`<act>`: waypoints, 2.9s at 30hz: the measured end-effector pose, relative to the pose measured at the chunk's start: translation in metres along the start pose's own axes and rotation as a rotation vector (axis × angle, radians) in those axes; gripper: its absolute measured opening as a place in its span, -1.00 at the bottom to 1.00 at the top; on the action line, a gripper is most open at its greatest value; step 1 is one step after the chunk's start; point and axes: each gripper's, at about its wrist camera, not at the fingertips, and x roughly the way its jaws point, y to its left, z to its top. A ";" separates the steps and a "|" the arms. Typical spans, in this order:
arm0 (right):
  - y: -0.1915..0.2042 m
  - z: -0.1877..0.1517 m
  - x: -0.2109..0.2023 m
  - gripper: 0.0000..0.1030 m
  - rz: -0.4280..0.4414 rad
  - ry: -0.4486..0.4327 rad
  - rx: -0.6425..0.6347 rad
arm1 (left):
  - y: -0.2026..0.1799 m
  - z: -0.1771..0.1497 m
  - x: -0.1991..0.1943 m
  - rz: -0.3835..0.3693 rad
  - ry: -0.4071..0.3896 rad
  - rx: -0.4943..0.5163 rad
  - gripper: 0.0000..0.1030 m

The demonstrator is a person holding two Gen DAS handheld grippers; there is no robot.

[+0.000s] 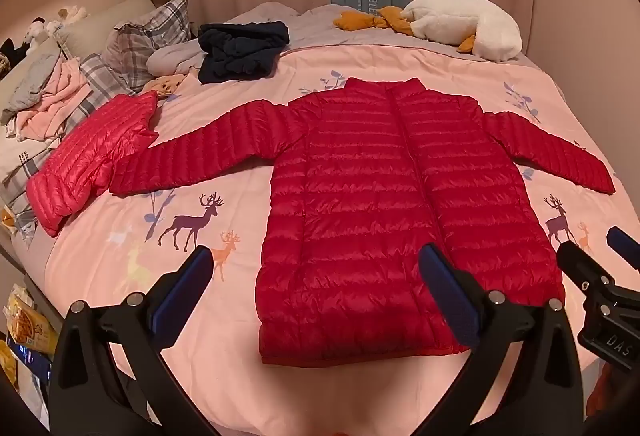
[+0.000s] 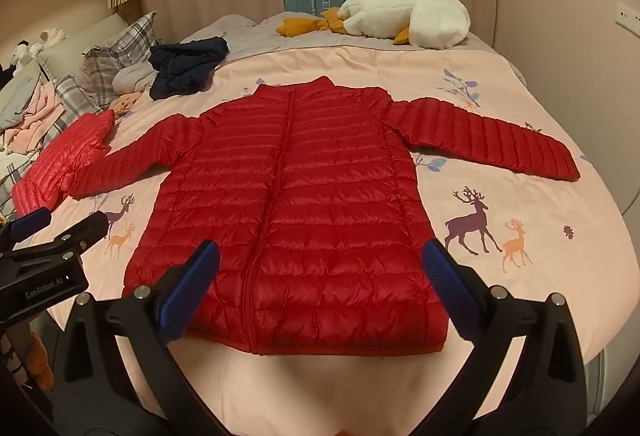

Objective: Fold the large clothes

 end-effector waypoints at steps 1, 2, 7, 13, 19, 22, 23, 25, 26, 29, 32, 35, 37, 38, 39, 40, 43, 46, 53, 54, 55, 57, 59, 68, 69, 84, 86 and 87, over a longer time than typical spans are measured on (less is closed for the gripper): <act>0.000 0.000 0.000 0.96 0.001 0.001 0.000 | 0.000 0.000 0.000 -0.007 0.002 -0.004 0.97; 0.000 0.000 0.000 0.96 0.001 0.000 0.000 | 0.000 0.000 0.000 -0.008 0.001 -0.004 0.97; 0.001 0.000 0.002 0.96 0.000 0.001 -0.001 | 0.000 0.000 0.000 -0.009 -0.002 0.000 0.97; 0.001 0.000 0.001 0.96 0.003 -0.002 0.001 | -0.003 0.000 0.001 -0.006 -0.001 -0.005 0.97; 0.000 0.000 0.001 0.96 0.005 -0.002 0.002 | -0.006 0.000 0.004 -0.007 0.001 -0.004 0.97; 0.001 0.000 0.001 0.96 0.003 -0.003 0.002 | -0.007 0.000 0.004 -0.006 0.001 -0.005 0.97; 0.001 -0.001 0.001 0.96 0.004 -0.002 0.002 | -0.008 0.000 0.006 -0.006 0.001 -0.005 0.97; 0.001 -0.001 0.001 0.96 0.005 -0.003 0.003 | -0.012 -0.003 0.006 -0.007 0.001 -0.005 0.97; 0.001 -0.001 0.000 0.96 0.004 -0.003 0.003 | -0.012 -0.003 0.006 -0.006 0.001 -0.005 0.97; 0.001 -0.001 0.000 0.96 0.005 -0.004 0.003 | -0.012 -0.003 0.006 -0.008 0.002 -0.005 0.97; 0.001 0.000 0.000 0.96 0.004 -0.004 0.003 | -0.013 -0.005 0.006 -0.005 0.004 -0.003 0.97; 0.001 0.000 0.000 0.96 0.004 -0.005 0.003 | -0.015 -0.005 0.006 -0.008 0.002 -0.003 0.97; 0.001 0.001 0.000 0.96 0.005 -0.005 0.004 | -0.015 -0.005 0.006 -0.008 0.003 -0.004 0.97; 0.001 0.001 0.000 0.96 0.005 -0.005 0.004 | -0.015 -0.005 0.006 -0.009 0.003 -0.004 0.97; 0.001 0.001 0.000 0.96 0.004 -0.006 0.003 | -0.015 -0.005 0.006 -0.008 0.003 -0.004 0.97; 0.001 0.001 0.000 0.96 0.005 -0.006 0.003 | -0.015 -0.005 0.006 -0.008 0.003 -0.004 0.97; 0.001 0.002 0.000 0.96 0.006 -0.007 0.002 | -0.011 -0.005 0.005 -0.011 0.004 -0.002 0.97; 0.001 0.002 0.000 0.96 0.006 -0.006 0.003 | -0.011 -0.005 0.005 -0.012 0.004 -0.002 0.97; 0.002 0.002 -0.001 0.96 0.007 -0.008 0.003 | -0.011 -0.005 0.005 -0.011 0.005 -0.002 0.97; 0.002 0.002 -0.001 0.96 0.007 -0.008 0.003 | -0.011 -0.005 0.005 -0.011 0.005 -0.001 0.97; 0.002 0.002 -0.001 0.96 0.005 -0.009 0.002 | -0.011 -0.005 0.005 -0.012 0.004 -0.001 0.97; 0.002 0.002 0.000 0.96 0.006 -0.008 0.003 | -0.011 -0.005 0.006 -0.011 0.004 -0.002 0.97; 0.002 0.002 -0.001 0.96 0.007 -0.007 0.003 | -0.011 -0.005 0.005 -0.012 0.005 -0.002 0.97; 0.003 0.002 -0.001 0.96 0.007 -0.009 0.003 | -0.011 -0.005 0.005 -0.012 0.004 -0.002 0.97; 0.003 0.002 -0.001 0.96 0.007 -0.009 0.003 | -0.012 -0.005 0.006 -0.011 0.003 -0.002 0.97; 0.003 0.002 -0.002 0.96 0.008 -0.010 0.003 | -0.012 -0.005 0.006 -0.012 0.007 -0.002 0.97; 0.002 0.000 0.000 0.96 0.008 -0.008 0.003 | -0.013 -0.005 0.007 -0.012 0.009 -0.002 0.97; 0.000 -0.002 0.003 0.96 0.009 -0.007 0.004 | -0.014 -0.005 0.007 -0.013 0.009 -0.002 0.97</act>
